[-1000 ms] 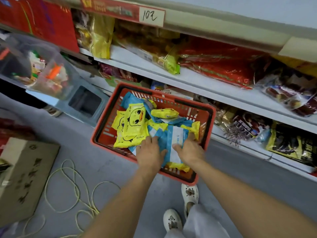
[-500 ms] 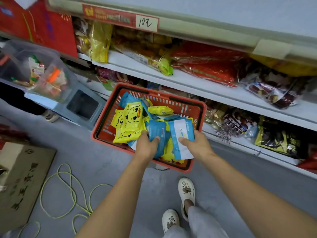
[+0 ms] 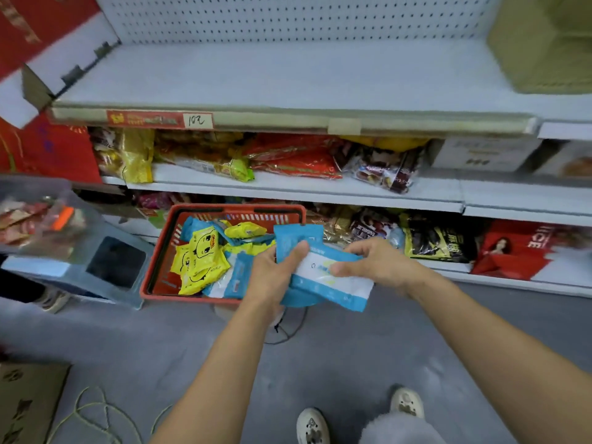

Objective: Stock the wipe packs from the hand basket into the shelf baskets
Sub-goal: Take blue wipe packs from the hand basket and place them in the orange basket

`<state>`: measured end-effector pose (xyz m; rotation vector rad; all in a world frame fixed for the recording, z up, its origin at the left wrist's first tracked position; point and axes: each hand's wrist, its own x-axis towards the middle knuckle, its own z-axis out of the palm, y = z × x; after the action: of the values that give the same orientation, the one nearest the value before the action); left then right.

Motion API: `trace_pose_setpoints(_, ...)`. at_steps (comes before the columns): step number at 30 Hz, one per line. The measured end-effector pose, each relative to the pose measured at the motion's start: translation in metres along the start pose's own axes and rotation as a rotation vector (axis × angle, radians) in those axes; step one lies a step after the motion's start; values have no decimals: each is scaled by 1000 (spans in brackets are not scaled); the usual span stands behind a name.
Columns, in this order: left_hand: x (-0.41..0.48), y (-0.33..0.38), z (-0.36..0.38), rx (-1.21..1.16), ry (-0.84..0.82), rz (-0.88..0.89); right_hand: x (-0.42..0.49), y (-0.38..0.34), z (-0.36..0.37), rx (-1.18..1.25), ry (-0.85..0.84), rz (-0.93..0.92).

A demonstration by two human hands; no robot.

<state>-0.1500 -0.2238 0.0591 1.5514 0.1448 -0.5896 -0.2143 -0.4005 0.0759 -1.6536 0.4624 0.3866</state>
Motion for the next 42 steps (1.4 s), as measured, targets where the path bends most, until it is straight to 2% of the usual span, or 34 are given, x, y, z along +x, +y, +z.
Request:
trace_pose_setpoints(4, -20, 10, 63, -1, 73, 106, -37, 22, -53, 424, 235, -42)
trace_pose_setpoints(6, -18, 10, 74, -22, 102, 134, -40, 27, -58, 474, 276, -35)
trace_pose_setpoints(9, -28, 11, 133, -19, 79, 194, -65, 37, -103, 518, 388, -89)
trace_pose_setpoints(11, -38, 13, 183, -15, 64, 229, -83, 46, -149, 504, 447, -111)
trace_pose_setpoints(16, -64, 9, 312, -17, 41, 253, -131, 74, -273, 416, 462, -172)
trace_pose_setpoints(18, -73, 6, 361, -20, 30, 262, -150, 84, -321, 228, 520, -249)
trace_pose_setpoints(20, -83, 7, 408, -14, 6, 277, -169, 85, -365, 13, 494, -309)
trace_pose_setpoints(25, -88, 23, 501, 34, -97, 282, -195, 77, -453, -301, 340, -225)
trace_pose_setpoints(29, -76, 42, 552, 80, -152, 286, -198, 78, -513, -238, 290, -209)
trace_pose_setpoints(35, -37, 85, 630, 119, -195, 339, -181, 69, -606, -41, 321, -286)
trace_pose_setpoints(42, 29, 150, 715, 20, -234, 352, -153, 30, -723, 81, 472, -360)
